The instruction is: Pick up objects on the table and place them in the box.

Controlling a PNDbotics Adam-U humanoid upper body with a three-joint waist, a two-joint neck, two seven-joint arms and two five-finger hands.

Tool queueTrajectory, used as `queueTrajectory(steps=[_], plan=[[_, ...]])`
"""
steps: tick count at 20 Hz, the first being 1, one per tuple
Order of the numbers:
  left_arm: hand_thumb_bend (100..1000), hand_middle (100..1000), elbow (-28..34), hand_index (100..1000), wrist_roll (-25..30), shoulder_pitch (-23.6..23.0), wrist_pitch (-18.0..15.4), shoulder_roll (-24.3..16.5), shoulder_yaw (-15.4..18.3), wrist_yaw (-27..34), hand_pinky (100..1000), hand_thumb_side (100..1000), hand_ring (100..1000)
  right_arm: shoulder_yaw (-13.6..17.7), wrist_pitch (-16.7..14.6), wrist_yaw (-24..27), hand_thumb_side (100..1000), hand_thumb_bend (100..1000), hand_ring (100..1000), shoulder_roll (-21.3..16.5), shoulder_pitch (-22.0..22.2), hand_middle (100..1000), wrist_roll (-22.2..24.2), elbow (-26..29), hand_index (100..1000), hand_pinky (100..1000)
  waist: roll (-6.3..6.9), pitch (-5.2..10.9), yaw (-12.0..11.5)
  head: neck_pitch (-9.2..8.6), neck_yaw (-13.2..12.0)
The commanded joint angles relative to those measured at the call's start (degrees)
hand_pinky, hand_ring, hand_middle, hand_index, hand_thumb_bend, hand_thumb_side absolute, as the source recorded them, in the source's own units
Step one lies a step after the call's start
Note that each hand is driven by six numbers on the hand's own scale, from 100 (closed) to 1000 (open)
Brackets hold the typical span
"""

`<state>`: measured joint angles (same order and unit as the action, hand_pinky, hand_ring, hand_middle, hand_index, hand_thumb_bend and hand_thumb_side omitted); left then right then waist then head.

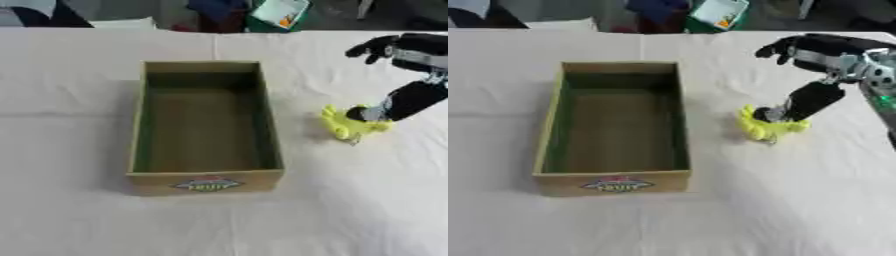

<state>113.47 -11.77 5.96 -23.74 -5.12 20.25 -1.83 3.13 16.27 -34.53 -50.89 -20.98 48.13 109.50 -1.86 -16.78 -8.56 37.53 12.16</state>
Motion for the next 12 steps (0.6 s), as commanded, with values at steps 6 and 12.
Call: queueTrajectory(steps=[6,12], plan=[[100,558,1.12,636,0.31,0.14,-0.04,-1.49,-0.18,0.08,374,552,455,-1.54,3.73,1.38,384,201,832,-2.70,-0.68,926,-0.43,-5.34,1000,934,0.07,0.96,-0.28,-0.36,0.05],[100,559,1.12,635,0.38,0.29,0.05,-1.40,-0.15,-0.03,373,547,455,-2.78,4.45,-0.68,342,541,864,-2.90,-0.29,952,-1.39,-9.69,1000,950,-0.11,0.71,-0.37,-0.58,-0.35]])
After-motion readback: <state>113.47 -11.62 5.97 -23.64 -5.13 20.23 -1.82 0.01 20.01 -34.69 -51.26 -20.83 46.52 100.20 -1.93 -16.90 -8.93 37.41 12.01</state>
